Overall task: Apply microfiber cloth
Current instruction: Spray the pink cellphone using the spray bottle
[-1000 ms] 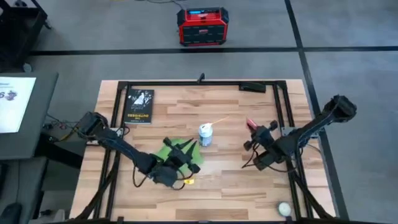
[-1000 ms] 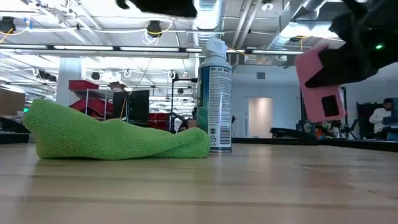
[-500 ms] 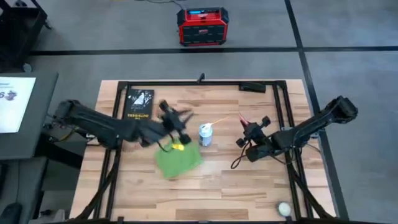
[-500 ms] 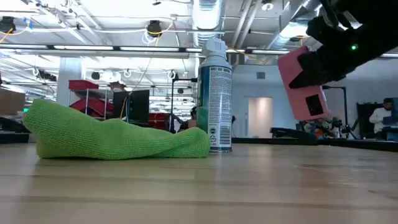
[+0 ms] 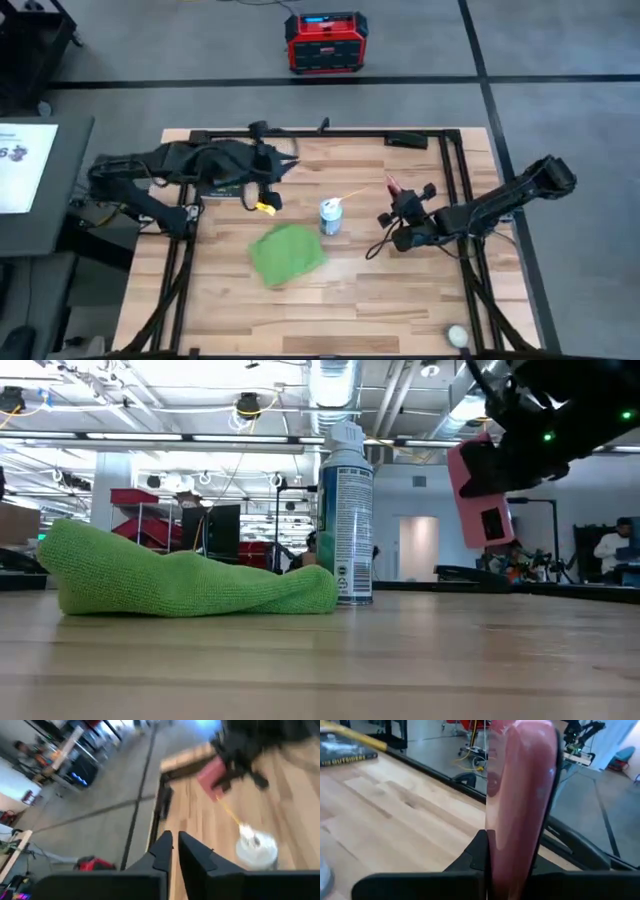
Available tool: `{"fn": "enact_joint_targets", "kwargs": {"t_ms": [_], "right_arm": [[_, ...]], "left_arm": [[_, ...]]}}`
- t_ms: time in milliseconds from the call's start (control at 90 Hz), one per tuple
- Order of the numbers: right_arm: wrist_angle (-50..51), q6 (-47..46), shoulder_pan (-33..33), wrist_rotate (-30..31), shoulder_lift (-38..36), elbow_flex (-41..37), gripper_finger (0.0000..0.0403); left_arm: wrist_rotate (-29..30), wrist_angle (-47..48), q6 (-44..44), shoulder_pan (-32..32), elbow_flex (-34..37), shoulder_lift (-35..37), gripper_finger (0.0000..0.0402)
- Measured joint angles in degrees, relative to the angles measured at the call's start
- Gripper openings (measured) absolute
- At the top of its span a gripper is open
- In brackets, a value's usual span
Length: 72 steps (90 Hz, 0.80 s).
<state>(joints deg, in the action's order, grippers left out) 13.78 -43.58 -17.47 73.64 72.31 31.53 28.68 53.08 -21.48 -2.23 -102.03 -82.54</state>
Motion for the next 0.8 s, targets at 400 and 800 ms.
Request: {"fn": "enact_joint_targets", "kwargs": {"t_ms": [400, 800], "right_arm": [[0.0, 0.4, -1.8, -1.7, -8.3, 0.0, 0.0012], [-2.9, 0.5, -2.4, -5.0, -7.9, 0.0, 0.0012]], "left_arm": [[-20.7, 13.0, -7.1, 11.8, -12.8, -13.7, 0.0], [-30.6, 15.6, -15.7, 12.6, -13.7, -20.1, 0.0]]}}
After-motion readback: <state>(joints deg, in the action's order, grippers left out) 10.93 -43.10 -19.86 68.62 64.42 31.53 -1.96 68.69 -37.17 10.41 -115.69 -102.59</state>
